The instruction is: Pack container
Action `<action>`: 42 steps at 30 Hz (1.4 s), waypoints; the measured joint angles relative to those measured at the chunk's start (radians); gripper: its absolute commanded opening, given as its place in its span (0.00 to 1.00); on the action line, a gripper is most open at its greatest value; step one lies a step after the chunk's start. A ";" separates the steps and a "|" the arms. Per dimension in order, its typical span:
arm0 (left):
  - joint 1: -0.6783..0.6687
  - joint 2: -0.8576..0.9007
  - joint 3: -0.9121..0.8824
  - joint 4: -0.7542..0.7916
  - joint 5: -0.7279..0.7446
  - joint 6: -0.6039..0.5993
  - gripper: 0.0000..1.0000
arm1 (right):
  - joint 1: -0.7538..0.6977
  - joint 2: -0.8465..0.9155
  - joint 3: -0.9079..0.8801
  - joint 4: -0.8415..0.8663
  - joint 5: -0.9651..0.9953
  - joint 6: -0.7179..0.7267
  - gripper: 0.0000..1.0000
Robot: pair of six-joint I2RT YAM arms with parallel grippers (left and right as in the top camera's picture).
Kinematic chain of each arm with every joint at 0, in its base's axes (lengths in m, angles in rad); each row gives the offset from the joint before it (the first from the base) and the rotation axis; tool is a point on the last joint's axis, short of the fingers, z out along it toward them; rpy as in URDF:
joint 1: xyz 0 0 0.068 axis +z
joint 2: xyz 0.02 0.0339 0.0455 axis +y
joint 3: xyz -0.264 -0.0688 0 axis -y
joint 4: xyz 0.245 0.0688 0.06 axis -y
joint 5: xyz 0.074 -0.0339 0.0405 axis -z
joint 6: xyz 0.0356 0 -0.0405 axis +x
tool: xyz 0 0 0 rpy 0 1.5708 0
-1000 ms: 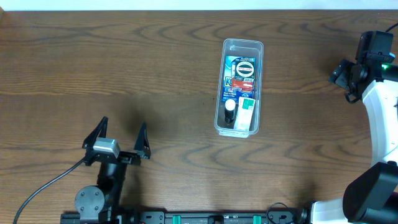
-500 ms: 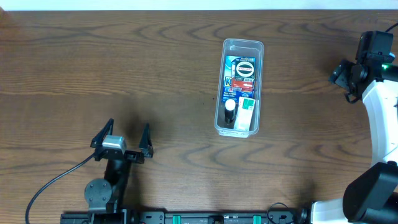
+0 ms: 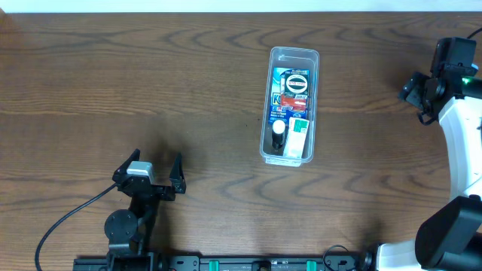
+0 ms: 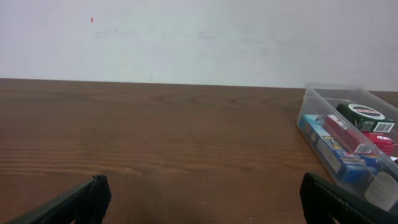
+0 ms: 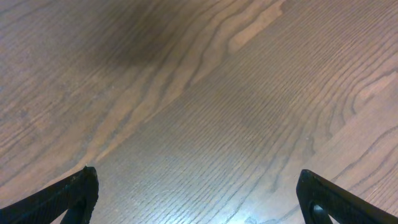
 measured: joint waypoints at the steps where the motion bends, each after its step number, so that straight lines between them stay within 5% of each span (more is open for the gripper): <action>1: 0.000 0.000 0.000 0.000 0.000 0.000 0.98 | 0.000 0.000 0.000 0.000 0.000 0.000 0.99; 31: 0.000 0.000 0.000 -0.001 0.000 0.000 0.98 | 0.002 -0.013 0.000 0.000 0.000 0.000 0.99; 42: 0.000 0.000 0.002 -0.003 0.000 0.000 0.98 | 0.186 -0.489 -0.004 0.004 -0.001 0.000 0.99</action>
